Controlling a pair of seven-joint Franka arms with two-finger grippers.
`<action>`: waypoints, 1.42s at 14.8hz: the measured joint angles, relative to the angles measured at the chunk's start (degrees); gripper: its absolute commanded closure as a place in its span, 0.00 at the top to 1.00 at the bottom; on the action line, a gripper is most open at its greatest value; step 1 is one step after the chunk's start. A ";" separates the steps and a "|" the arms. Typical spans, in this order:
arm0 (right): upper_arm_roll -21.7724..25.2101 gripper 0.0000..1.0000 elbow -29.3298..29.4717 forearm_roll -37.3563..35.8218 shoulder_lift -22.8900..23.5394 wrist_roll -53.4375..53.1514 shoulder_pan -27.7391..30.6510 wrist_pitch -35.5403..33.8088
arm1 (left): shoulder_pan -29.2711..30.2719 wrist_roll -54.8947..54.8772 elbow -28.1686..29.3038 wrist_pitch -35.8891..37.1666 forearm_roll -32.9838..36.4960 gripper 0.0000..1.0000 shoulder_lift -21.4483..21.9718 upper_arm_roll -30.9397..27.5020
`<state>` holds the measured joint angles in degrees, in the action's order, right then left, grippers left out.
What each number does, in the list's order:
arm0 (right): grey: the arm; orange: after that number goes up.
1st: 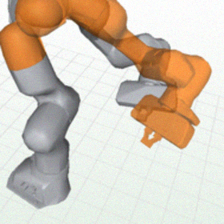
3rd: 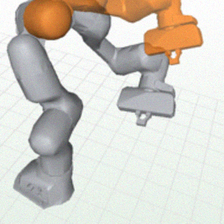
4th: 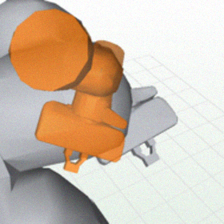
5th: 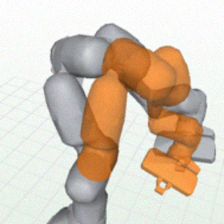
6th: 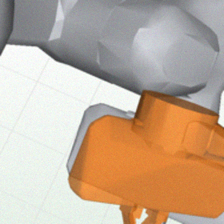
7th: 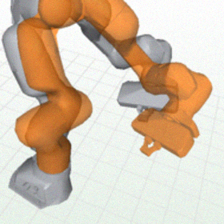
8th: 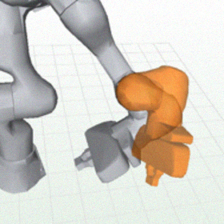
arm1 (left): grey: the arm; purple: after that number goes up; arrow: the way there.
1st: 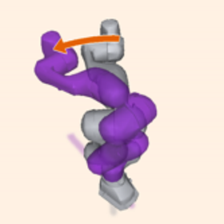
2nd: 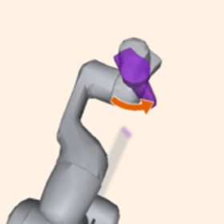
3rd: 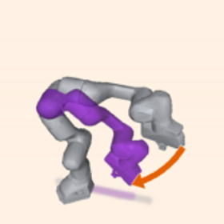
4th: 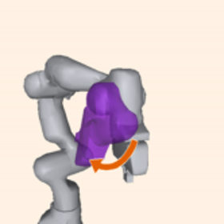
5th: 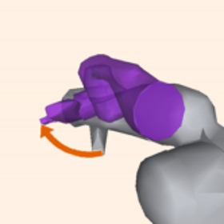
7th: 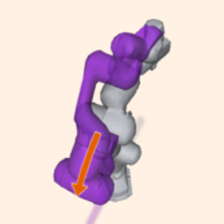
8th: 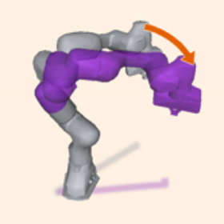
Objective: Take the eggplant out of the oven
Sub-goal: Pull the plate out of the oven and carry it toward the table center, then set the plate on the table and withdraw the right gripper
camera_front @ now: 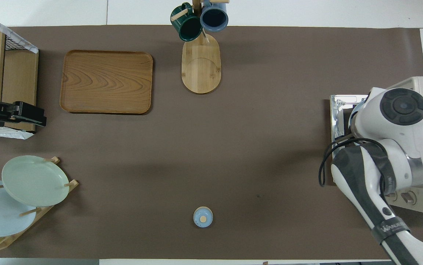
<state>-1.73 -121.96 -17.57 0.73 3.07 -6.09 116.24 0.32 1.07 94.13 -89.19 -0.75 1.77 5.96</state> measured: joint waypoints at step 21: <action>-2.83 0.27 45.49 7.69 32.93 -51.18 -33.37 -9.94 | 0.00 0.00 0.00 0.00 0.00 1.00 0.00 0.00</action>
<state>-4.56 -76.47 -9.88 33.66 -48.11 -39.46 106.30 0.32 1.07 94.13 -89.19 -0.75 1.77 5.96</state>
